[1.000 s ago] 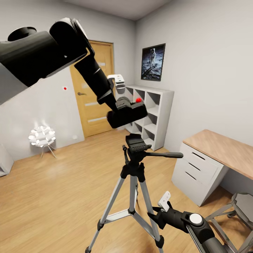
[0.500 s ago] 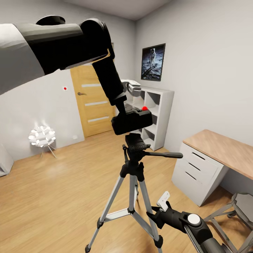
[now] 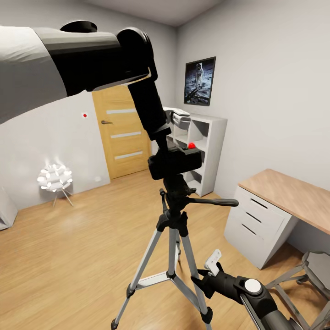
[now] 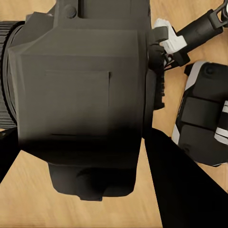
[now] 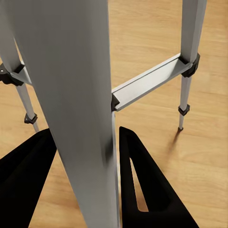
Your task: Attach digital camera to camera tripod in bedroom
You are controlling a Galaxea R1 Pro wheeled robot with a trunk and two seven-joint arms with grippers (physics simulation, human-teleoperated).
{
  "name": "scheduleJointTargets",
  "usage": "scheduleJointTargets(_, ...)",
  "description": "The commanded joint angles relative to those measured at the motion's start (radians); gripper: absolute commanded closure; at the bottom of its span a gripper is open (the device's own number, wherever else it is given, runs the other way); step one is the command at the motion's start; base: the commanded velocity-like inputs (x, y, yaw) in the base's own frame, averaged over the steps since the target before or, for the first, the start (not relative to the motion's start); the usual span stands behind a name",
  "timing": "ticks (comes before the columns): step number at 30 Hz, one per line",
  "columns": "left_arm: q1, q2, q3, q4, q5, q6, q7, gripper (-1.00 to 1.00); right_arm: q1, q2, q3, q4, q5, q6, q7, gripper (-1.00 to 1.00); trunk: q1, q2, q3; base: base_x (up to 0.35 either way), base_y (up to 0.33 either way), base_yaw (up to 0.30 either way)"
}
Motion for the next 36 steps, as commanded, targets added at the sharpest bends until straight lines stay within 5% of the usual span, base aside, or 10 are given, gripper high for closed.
scheduleJointTargets(1,-0.003,-0.009,-0.017,0.005,0.014,0.010,-0.007,1.00,0.000,0.000,-0.001,0.019,0.023,-0.007,-0.017,1.00,0.000,-0.001,-0.002,0.000,0.000,0.000)
scheduleJointTargets(16,0.001,-0.029,-0.071,0.029,0.038,0.010,-0.008,1.00,0.000,0.000,-0.001,0.018,0.021,-0.007,-0.017,1.00,0.000,-0.001,-0.002,0.000,0.000,0.000)
scheduleJointTargets(31,0.007,-0.045,-0.082,0.052,0.041,0.010,-0.008,1.00,0.000,0.000,0.000,0.018,0.022,-0.007,-0.018,1.00,0.000,-0.001,-0.002,0.000,0.000,0.000)
scheduleJointTargets(32,0.007,-0.045,-0.082,0.052,0.041,0.010,-0.008,-1.00,0.000,0.000,0.000,0.018,0.022,-0.007,-0.018,1.00,0.000,-0.001,-0.002,0.000,0.000,0.000)
scheduleJointTargets(36,0.008,-0.046,-0.082,0.053,0.041,0.010,-0.008,-1.00,0.000,0.000,0.001,0.018,0.022,-0.007,-0.017,1.00,0.000,-0.001,-0.002,0.000,0.000,0.000)
